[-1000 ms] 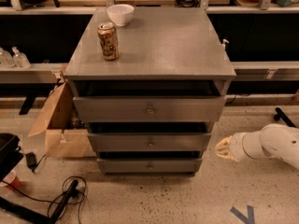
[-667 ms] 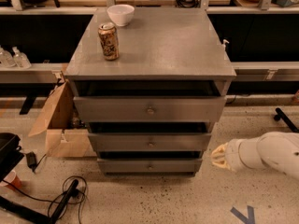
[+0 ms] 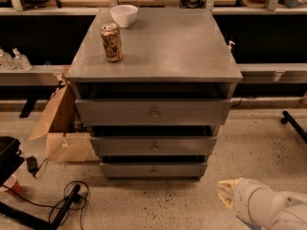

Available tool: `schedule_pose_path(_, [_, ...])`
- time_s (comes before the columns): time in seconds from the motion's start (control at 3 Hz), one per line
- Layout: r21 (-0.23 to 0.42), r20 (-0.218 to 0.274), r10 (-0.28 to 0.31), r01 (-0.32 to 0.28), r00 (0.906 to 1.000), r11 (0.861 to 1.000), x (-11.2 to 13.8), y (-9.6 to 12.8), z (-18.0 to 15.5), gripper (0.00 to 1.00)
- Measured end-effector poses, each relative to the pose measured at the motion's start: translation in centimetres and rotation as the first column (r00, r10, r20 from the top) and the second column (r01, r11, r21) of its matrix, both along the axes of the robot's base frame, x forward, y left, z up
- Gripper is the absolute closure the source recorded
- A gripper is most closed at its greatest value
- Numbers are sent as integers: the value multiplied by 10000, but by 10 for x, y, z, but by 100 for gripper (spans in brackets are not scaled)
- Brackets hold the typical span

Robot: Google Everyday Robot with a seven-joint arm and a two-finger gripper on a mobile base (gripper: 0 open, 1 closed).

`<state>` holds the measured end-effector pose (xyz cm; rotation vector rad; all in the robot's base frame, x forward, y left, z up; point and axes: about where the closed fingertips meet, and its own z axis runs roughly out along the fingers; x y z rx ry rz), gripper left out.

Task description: Close bottom drawer

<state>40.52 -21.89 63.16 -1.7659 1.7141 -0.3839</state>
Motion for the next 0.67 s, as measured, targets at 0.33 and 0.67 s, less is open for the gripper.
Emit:
schedule_pose_path(0.33, [173,103,-197,195,9998,9997,-11,-4,-8,51])
schedule_pose_path(0.67, [156,96,-163,161,9998,9997,-10,-3,-8,20])
